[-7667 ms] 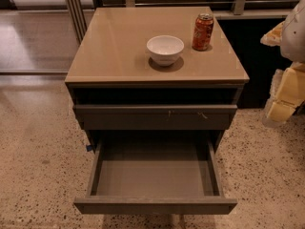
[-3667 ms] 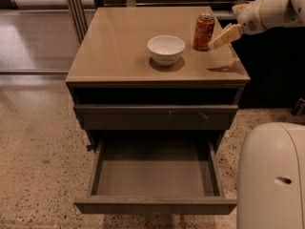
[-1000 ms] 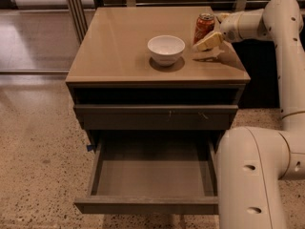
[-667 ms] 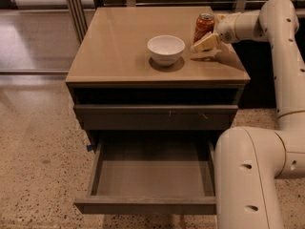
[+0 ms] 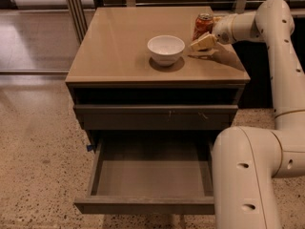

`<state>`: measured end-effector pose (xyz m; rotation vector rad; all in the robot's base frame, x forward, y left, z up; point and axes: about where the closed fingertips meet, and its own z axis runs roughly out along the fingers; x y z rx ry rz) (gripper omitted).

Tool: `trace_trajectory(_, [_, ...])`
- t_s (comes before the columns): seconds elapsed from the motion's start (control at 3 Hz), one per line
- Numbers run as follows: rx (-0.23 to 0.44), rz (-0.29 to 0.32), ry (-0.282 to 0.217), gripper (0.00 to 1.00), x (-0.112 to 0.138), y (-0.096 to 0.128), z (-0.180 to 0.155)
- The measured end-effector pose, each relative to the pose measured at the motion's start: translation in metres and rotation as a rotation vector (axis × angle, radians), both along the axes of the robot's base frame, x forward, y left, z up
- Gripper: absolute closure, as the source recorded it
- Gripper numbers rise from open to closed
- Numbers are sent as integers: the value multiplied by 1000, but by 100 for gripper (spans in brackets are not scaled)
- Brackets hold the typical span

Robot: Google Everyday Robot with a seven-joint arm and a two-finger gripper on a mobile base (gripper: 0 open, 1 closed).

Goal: Place coke can into middle drawer

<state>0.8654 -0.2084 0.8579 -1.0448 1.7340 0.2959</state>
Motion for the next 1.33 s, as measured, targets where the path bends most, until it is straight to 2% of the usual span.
trace_trajectory(1.0, [0, 0, 0, 87, 0, 0, 0])
trace_trajectory(1.33, [-6, 29, 33, 100, -8, 8, -3])
